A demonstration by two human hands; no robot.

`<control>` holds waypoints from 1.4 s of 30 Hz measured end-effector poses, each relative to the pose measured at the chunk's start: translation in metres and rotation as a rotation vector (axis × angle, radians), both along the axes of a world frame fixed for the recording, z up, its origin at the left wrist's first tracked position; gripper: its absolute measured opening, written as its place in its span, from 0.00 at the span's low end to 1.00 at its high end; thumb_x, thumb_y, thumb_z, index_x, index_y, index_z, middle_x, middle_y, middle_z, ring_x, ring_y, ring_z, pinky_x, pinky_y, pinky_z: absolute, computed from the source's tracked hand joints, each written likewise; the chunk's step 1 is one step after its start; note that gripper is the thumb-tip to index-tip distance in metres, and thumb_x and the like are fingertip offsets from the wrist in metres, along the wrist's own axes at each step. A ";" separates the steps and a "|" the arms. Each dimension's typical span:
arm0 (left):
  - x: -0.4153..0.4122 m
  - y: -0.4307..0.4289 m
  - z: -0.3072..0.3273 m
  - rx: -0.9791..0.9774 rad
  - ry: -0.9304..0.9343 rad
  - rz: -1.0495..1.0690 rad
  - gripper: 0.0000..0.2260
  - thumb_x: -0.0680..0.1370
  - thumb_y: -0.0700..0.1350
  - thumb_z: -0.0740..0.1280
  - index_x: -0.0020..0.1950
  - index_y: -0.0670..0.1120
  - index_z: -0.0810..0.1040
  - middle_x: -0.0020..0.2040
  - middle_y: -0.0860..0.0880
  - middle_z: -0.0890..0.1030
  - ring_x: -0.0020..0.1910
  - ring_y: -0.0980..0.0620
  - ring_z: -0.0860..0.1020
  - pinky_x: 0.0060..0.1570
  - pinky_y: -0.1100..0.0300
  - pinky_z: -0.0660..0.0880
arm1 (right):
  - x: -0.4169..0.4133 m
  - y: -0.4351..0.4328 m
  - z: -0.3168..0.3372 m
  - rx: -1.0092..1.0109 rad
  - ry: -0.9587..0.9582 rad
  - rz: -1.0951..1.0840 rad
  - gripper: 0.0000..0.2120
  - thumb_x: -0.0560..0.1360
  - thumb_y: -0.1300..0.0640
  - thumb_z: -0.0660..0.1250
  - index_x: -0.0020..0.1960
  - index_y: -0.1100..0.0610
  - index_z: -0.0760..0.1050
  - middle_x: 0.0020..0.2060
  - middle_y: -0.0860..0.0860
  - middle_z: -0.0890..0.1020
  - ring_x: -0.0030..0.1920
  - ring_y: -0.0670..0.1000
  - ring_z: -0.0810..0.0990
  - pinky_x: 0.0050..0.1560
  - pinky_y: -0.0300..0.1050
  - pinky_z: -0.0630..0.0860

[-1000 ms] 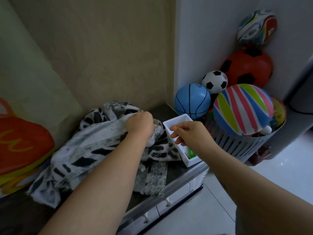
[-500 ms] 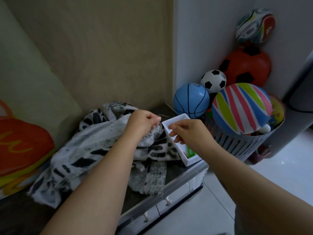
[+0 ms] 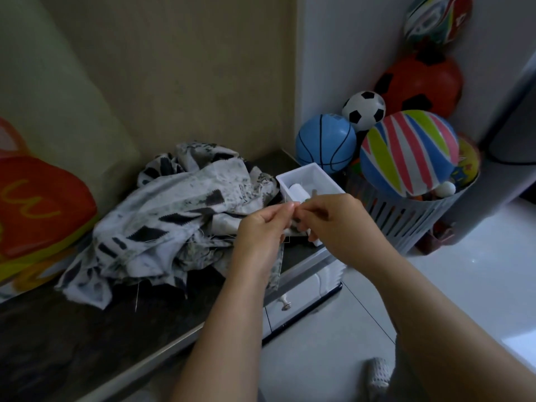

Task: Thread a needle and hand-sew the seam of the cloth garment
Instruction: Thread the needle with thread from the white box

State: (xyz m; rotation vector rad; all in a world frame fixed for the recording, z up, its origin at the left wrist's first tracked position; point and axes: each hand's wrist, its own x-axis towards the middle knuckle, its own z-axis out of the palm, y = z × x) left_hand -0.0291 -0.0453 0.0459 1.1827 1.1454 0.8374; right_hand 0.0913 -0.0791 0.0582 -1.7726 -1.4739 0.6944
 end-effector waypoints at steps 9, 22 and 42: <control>0.005 0.012 -0.001 -0.035 -0.099 -0.052 0.09 0.78 0.49 0.66 0.42 0.55 0.86 0.39 0.56 0.83 0.45 0.57 0.78 0.49 0.59 0.73 | 0.013 0.016 0.000 -0.030 -0.058 0.067 0.12 0.78 0.54 0.62 0.38 0.41 0.75 0.34 0.47 0.82 0.28 0.38 0.78 0.32 0.33 0.76; 0.015 0.006 -0.001 0.081 -0.063 -0.011 0.06 0.78 0.48 0.67 0.46 0.54 0.83 0.41 0.57 0.85 0.43 0.63 0.81 0.37 0.72 0.73 | 0.019 0.024 -0.002 -0.152 -0.080 0.095 0.09 0.79 0.52 0.60 0.53 0.50 0.78 0.34 0.43 0.79 0.33 0.42 0.78 0.39 0.38 0.77; 0.012 -0.001 0.004 0.163 -0.001 -0.061 0.07 0.80 0.45 0.64 0.50 0.49 0.81 0.38 0.55 0.84 0.32 0.65 0.77 0.29 0.74 0.70 | 0.021 0.007 -0.008 -0.053 0.723 -0.073 0.04 0.72 0.54 0.69 0.42 0.53 0.82 0.34 0.49 0.82 0.44 0.51 0.78 0.56 0.50 0.74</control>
